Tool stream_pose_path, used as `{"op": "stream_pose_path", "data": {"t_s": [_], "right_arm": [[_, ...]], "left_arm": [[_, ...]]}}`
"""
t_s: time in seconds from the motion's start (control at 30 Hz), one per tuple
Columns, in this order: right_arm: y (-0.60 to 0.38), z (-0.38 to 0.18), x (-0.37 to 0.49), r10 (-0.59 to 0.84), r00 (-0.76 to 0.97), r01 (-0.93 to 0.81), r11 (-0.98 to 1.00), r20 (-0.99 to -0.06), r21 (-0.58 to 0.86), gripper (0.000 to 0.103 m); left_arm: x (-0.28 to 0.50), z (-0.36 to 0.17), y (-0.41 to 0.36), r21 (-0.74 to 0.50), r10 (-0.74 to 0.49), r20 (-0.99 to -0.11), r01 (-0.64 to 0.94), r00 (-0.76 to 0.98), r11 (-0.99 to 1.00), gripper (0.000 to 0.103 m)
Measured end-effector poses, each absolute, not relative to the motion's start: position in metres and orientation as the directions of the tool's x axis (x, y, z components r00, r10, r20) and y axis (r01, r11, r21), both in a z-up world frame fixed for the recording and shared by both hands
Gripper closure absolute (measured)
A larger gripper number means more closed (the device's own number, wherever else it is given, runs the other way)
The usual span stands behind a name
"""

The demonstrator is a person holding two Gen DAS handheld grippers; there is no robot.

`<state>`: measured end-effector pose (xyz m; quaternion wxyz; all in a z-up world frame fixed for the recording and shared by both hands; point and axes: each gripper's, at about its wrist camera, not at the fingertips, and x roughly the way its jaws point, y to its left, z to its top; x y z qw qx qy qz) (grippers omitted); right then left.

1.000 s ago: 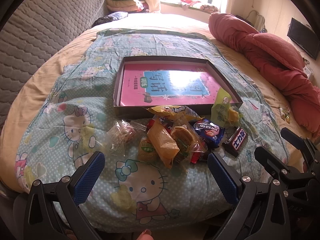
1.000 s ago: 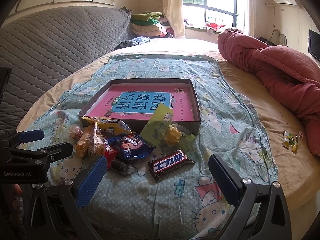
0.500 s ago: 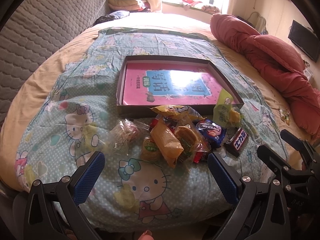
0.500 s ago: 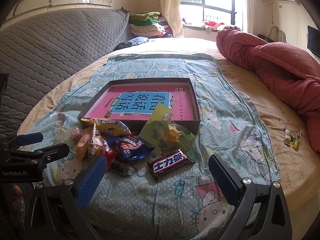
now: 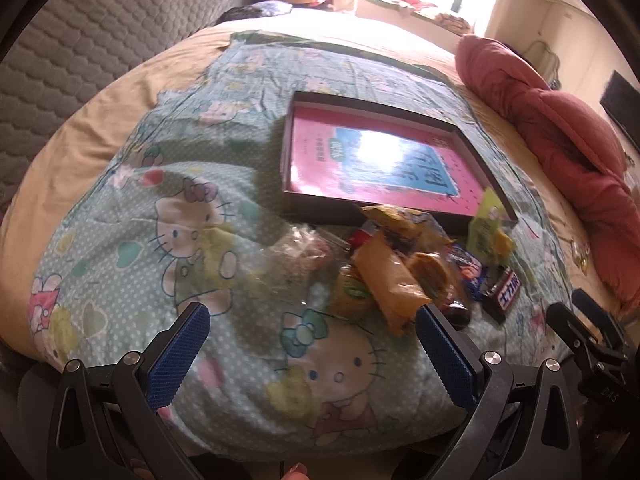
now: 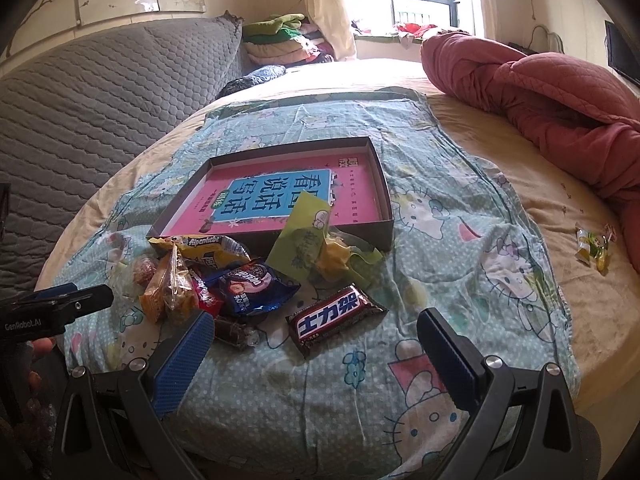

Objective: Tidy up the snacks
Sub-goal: 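Grasp the clear pastry bag with the left tool while the right tool grasps the brown Snickers bar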

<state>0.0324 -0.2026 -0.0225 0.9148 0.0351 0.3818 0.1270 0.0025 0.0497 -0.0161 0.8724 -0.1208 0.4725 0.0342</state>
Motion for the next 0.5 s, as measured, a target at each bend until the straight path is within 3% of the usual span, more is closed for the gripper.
{"op": "stream_pose_path", "data": {"t_s": [0.5], "right_arm": [[-0.213,-0.038,0.046,0.281,0.632,-0.165,0.959,-0.723,0.228,0.001]], "left_arm": [[0.026,-0.043,0.08,-0.171,-0.035,-0.853,-0.216,0.521,0.961,0.001]]}}
